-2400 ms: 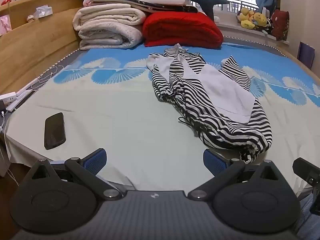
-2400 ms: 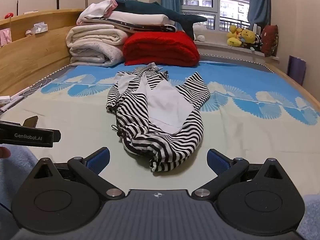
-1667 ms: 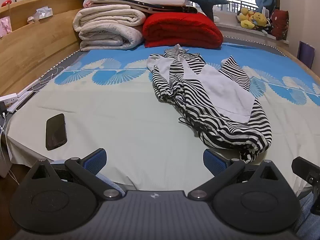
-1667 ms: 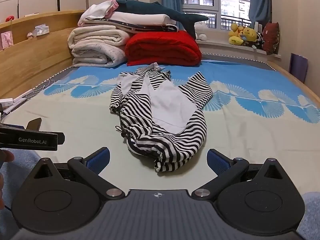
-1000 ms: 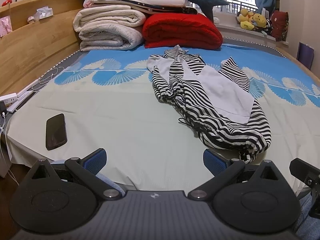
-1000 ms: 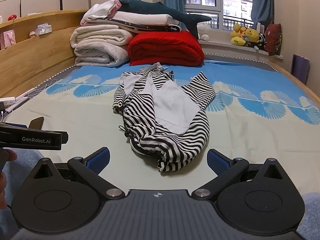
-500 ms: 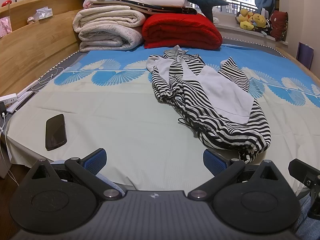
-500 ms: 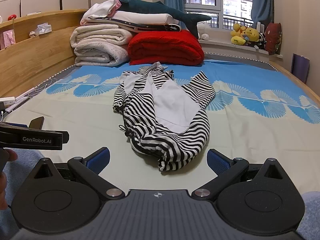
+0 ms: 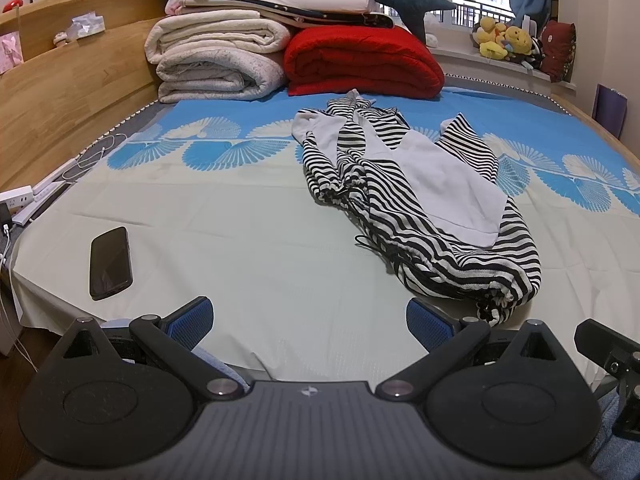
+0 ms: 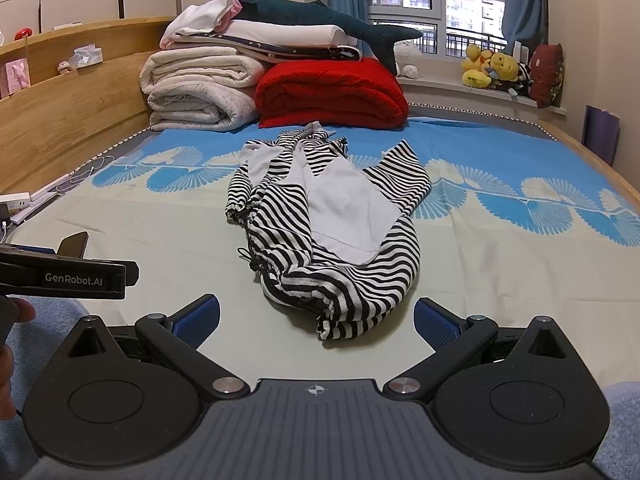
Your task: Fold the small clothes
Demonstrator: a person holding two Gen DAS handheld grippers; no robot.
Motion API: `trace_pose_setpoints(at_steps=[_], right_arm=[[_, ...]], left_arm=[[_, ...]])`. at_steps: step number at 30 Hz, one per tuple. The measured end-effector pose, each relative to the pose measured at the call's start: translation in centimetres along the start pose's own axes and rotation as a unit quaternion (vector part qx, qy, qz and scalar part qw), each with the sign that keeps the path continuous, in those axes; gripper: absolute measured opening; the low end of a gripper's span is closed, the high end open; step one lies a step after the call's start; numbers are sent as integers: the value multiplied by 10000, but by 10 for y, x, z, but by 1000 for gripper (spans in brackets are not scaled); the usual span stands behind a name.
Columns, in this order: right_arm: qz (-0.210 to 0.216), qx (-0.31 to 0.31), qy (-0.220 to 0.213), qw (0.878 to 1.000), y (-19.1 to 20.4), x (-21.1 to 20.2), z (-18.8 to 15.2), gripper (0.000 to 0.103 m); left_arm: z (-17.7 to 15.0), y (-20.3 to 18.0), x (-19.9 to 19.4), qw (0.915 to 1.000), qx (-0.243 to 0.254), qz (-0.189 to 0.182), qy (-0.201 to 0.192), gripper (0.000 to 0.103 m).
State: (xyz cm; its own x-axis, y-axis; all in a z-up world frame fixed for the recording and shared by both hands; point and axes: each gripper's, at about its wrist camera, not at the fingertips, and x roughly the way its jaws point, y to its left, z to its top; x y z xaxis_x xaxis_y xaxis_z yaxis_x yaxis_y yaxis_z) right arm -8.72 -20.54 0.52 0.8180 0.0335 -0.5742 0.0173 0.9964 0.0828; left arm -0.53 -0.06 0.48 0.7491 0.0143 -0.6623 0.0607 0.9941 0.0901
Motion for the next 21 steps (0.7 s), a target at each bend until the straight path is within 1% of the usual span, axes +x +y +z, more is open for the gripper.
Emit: trace_pose_setpoints(at_steps=[13, 21], right_arm=[[6, 1, 23, 10000, 0, 0, 0, 102], [45, 18, 86, 10000, 0, 6, 0, 102]], left_arm=[[0, -1, 0, 10000, 2, 1, -5, 103], [2, -2, 10, 10000, -6, -23, 92, 103]])
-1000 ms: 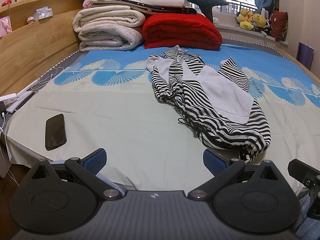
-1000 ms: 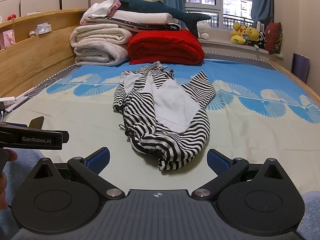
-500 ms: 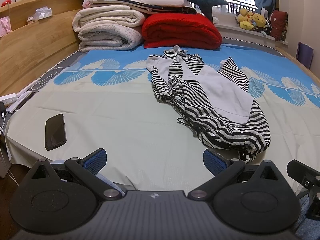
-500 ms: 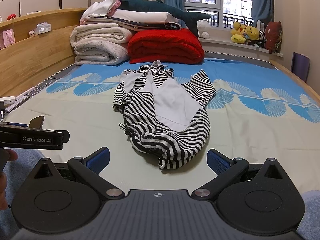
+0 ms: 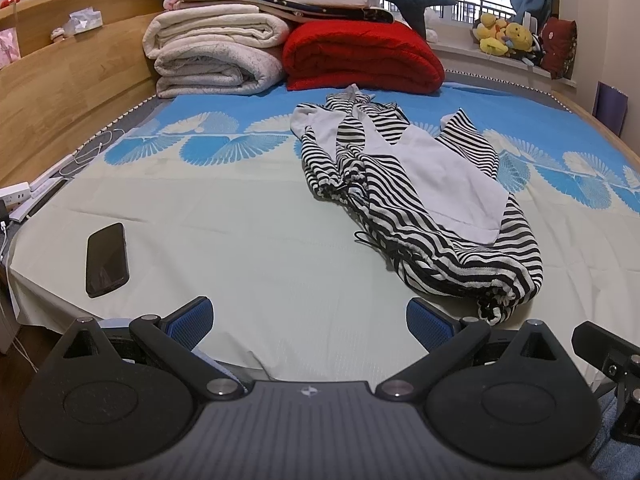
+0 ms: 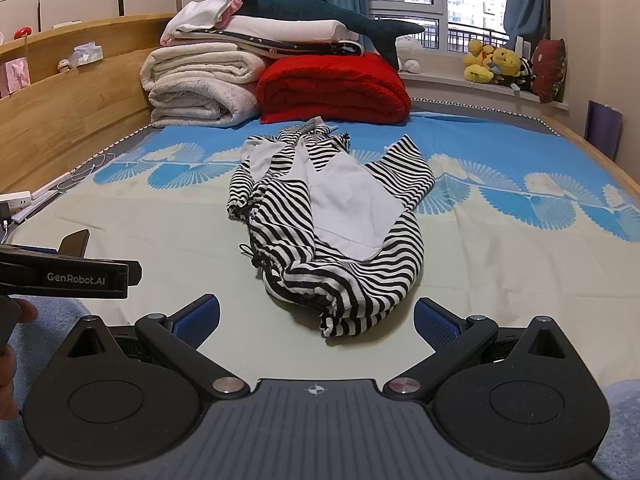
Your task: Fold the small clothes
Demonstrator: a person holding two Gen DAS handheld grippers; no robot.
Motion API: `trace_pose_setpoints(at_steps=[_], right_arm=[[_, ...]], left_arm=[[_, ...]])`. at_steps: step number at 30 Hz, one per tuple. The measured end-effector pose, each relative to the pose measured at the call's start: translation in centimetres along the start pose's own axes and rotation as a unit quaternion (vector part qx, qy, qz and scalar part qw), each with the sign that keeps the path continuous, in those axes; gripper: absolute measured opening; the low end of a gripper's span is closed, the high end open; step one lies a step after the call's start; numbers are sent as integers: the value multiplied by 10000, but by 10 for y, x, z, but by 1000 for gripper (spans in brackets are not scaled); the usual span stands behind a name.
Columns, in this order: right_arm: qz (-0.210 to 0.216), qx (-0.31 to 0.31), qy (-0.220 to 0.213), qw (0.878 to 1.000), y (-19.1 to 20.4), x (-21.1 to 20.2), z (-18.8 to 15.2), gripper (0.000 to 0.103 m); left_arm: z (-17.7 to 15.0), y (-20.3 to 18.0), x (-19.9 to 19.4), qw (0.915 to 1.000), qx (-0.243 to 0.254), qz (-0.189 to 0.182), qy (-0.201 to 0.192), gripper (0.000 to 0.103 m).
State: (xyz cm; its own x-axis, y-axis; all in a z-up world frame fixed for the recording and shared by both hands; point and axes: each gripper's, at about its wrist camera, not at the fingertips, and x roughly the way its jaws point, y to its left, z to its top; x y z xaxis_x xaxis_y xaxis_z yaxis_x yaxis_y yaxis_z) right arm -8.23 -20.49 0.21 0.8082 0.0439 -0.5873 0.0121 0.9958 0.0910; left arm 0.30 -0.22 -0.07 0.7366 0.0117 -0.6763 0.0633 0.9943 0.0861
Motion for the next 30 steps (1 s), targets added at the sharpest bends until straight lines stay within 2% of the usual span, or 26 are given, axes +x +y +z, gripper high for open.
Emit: trace_pose_setpoints(at_steps=[6, 9, 12, 15, 18, 20, 23, 24, 25, 27, 30], right_arm=[[25, 53, 98, 9999, -6, 14, 3, 102], [52, 190, 149, 9997, -16, 27, 8, 102], [47, 526, 238, 9983, -40, 47, 26, 102], [-64, 1024, 124, 9946, -82, 77, 57, 102], [-127, 1588, 97, 9872, -132, 127, 93, 102], [-209, 1939, 158, 9807, -164, 178, 117, 102], [-237, 2296, 515, 9716, -200, 266, 151, 102], [-254, 2377, 631, 9690, -208, 294, 159, 102], [-284, 2439, 772, 9663, -214, 324, 167, 102], [-435, 2513, 1041, 9613, -221, 381, 175, 102], [-719, 2620, 1446, 9515, -225, 455, 177, 101]], left_arm=[[10, -1, 19, 9999, 30, -70, 120, 103], [24, 1, 39, 9994, 53, -229, 261, 103], [51, 15, 66, 9987, -255, -321, 305, 103], [85, 31, 101, 9977, -651, -181, 69, 103], [116, 44, 145, 9949, -1001, -62, -62, 103], [134, 49, 178, 9935, -1136, 26, -12, 103], [146, 52, 218, 9931, -1167, 122, -55, 103], [144, 52, 227, 9940, -1065, 237, -74, 103], [146, 50, 237, 9947, -948, 395, 70, 103], [150, 50, 250, 9961, -817, 285, 159, 103], [152, 43, 263, 9964, -715, 373, 263, 103]])
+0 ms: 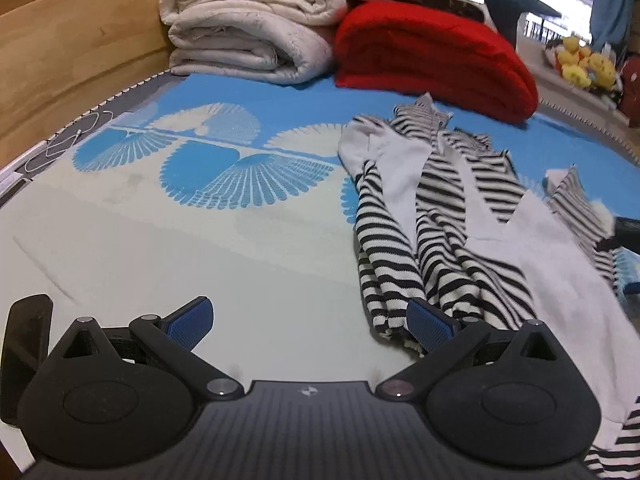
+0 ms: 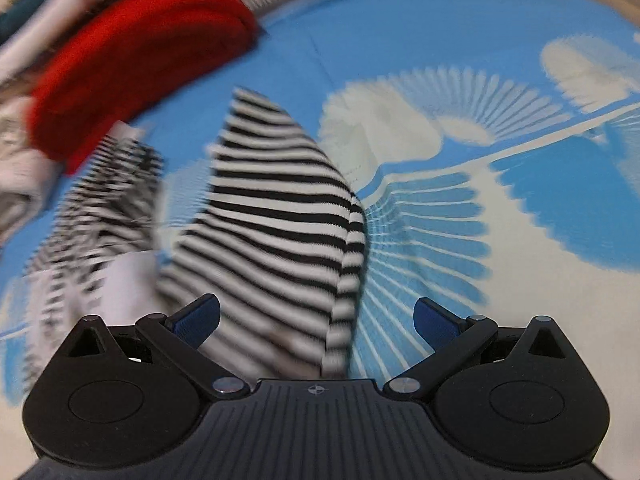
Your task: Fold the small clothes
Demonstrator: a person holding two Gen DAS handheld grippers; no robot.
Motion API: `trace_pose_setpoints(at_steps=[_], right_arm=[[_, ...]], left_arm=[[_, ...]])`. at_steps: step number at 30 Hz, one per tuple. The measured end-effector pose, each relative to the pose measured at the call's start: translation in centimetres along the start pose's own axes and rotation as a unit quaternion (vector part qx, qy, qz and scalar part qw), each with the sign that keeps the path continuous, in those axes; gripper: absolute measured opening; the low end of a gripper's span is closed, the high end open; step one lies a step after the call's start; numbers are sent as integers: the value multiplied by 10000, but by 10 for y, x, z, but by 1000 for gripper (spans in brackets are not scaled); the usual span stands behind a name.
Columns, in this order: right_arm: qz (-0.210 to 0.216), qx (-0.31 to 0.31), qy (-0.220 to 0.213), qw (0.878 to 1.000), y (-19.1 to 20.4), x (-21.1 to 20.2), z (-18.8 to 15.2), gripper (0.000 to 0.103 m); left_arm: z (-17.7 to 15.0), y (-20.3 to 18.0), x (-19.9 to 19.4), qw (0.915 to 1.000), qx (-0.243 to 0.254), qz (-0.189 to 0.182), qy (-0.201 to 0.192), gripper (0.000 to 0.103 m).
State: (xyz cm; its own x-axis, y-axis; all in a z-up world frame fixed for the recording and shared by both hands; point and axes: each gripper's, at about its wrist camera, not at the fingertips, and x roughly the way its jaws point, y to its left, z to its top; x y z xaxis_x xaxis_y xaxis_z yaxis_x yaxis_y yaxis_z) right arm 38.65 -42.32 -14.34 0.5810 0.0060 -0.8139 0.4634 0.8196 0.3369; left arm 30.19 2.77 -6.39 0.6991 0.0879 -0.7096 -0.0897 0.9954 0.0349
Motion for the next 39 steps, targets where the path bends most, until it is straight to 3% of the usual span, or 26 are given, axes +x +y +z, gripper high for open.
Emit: trace_pose_setpoints(at_steps=[2, 3, 4, 5, 8, 9, 13, 17, 18, 20, 21, 22, 25, 28, 31, 34, 36, 39], right_arm=[[-245, -11, -110, 9996, 11, 23, 3, 97], [-244, -244, -366, 9987, 21, 22, 2, 48], [-129, -623, -300, 9975, 31, 25, 3, 12], [-37, -857, -159, 9962, 37, 25, 2, 4], [-379, -1319, -556, 9890, 37, 5, 10, 4], [-509, -1224, -688, 9888, 27, -3, 18, 4], [-1717, -254, -1396, 9749, -50, -52, 56, 4], [-2261, 445, -1651, 9590, -120, -77, 66, 4], [-2541, 382, -1727, 9509, -124, -74, 64, 6], [-2801, 204, -1645, 9456, -126, -64, 57, 23], [-2769, 143, -1423, 9502, -130, -57, 53, 54], [-2737, 91, -1222, 9540, -129, -55, 46, 72], [-2401, -216, -1360, 9609, -110, -71, 12, 75], [-1757, -603, -1323, 9737, -81, -100, -37, 80], [-755, -777, -902, 9900, -55, -133, -94, 81], [-44, -798, -552, 9953, -37, -153, -152, 81], [44, -784, -555, 9954, -32, -160, -180, 81], [-148, -910, -531, 9943, -30, -157, -201, 81]], left_arm=[[-2, -7, 5, 9999, 85, 11, 127, 103], [-2, -10, 8, 9998, 104, -17, 190, 103], [-2, -12, 9, 9997, 122, -55, 213, 103], [-4, -16, 8, 9996, 161, -85, 209, 103], [-7, -26, 7, 9991, 398, 3, 114, 103], [-9, -28, 6, 9989, 462, 41, 91, 103], [-10, -26, 6, 9990, 441, 62, 71, 103], [-9, -23, 8, 9992, 379, 50, 134, 103], [-9, -24, 9, 9992, 373, 42, 153, 103], [-8, -25, 9, 9992, 360, 28, 166, 103], [-9, -25, 9, 9992, 363, 11, 159, 103], [-9, -26, 9, 9992, 381, 1, 146, 103], [-9, -29, 8, 9991, 405, -35, 138, 103], [-9, -32, 9, 9990, 392, -114, 179, 103], [-9, -33, 13, 9984, 357, -277, 336, 103], [-11, -36, 20, 9966, 234, -536, 587, 103], [-12, -38, 26, 9940, 85, -784, 761, 103], [-7, -51, 35, 9887, -66, -1237, 839, 103]])
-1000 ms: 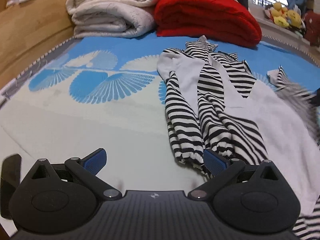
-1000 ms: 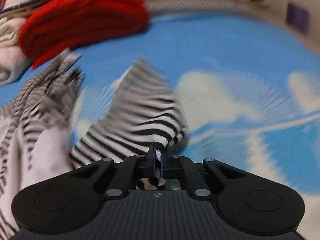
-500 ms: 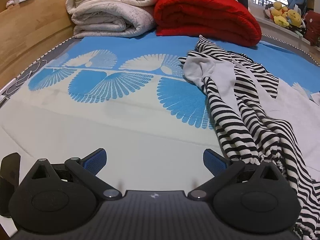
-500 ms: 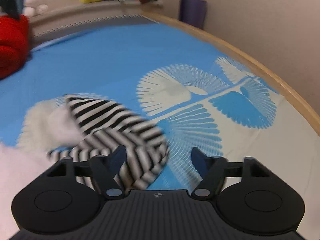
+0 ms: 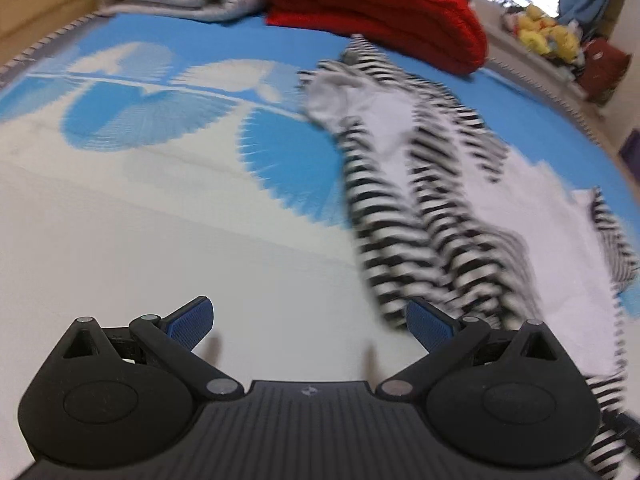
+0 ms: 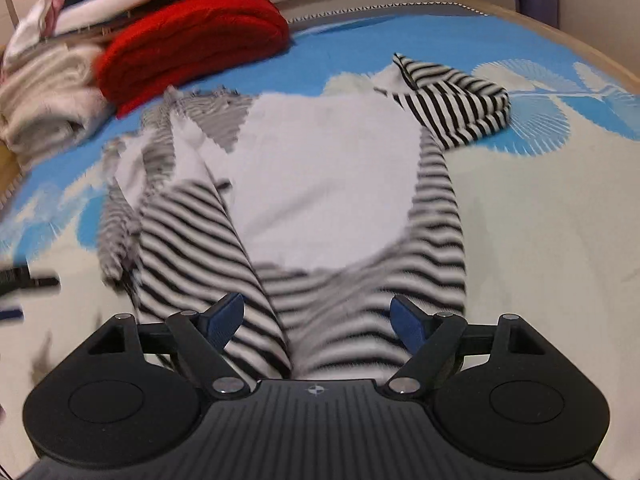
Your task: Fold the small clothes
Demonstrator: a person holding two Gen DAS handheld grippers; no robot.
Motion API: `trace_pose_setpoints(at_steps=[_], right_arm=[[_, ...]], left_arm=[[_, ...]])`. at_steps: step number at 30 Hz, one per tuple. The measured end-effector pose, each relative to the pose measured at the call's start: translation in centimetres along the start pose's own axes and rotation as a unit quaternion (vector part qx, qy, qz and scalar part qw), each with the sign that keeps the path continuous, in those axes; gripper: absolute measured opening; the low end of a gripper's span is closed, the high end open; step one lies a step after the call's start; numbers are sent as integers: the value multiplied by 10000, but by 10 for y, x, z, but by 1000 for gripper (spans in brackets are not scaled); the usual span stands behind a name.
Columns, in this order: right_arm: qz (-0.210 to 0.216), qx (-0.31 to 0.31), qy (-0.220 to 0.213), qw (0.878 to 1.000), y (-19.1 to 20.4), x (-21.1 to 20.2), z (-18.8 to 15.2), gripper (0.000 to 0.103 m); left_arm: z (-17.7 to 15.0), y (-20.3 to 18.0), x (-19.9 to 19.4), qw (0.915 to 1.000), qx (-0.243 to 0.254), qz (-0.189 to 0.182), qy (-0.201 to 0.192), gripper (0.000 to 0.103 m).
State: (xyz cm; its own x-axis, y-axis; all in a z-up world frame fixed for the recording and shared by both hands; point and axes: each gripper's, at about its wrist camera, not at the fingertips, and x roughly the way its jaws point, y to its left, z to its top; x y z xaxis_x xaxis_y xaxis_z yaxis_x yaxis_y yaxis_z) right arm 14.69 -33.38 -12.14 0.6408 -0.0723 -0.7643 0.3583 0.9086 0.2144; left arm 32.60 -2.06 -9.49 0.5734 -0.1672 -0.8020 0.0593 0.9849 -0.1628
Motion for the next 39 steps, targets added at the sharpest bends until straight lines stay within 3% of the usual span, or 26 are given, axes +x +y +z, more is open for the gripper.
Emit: trace_pose_setpoints(at_steps=[5, 9, 11, 13, 14, 16, 21, 25, 27, 31, 33, 35, 37, 38, 39], right_arm=[[-245, -60, -131, 9996, -5, 5, 7, 81], [-324, 6, 27, 9995, -19, 5, 4, 81], [-290, 6, 28, 9996, -23, 3, 3, 81], [-286, -25, 4, 9996, -26, 0, 4, 81], [-296, -29, -16, 9996, -28, -2, 5, 81], [-331, 0, -54, 9994, -32, -5, 7, 81], [-366, -10, -151, 9992, -39, -14, 11, 81], [-438, 14, -267, 9987, -49, -24, 9, 81], [-407, 115, -263, 9988, -56, -28, 6, 81], [-204, 201, -113, 9995, -67, -33, -3, 81], [-77, 189, -5, 9998, -69, -32, -8, 81], [62, 254, 57, 9996, -70, -32, -12, 82], [167, 326, 78, 9993, -71, -32, -16, 83], [173, 339, 80, 9992, -71, -33, -17, 83], [152, 330, 74, 9993, -70, -34, -18, 84]], left_arm=[[25, -42, 35, 9973, 200, -685, 198, 103], [37, -60, 76, 9952, 0, -659, 722, 102], [36, -64, 84, 9941, -48, -661, 860, 89], [32, -71, 83, 9943, 207, -468, 939, 37], [30, -75, 80, 9947, 372, -265, 918, 30], [26, -79, 60, 9940, 667, 63, 861, 11], [10, -42, -19, 9961, 752, 61, 457, 9], [-21, 16, -85, 9988, 292, 35, 396, 8], [-43, 42, -109, 9988, 113, 108, 461, 0], [-76, 82, -116, 9969, -149, 382, 678, 0], [-80, 93, -112, 9975, -334, 226, 575, 3], [-78, 97, -107, 9973, -539, -28, 502, 19], [-74, 91, -102, 9975, -494, -243, 446, 60], [-73, 84, -99, 9981, -438, -205, 370, 69], [-71, 77, -95, 9987, -385, -190, 283, 84]])
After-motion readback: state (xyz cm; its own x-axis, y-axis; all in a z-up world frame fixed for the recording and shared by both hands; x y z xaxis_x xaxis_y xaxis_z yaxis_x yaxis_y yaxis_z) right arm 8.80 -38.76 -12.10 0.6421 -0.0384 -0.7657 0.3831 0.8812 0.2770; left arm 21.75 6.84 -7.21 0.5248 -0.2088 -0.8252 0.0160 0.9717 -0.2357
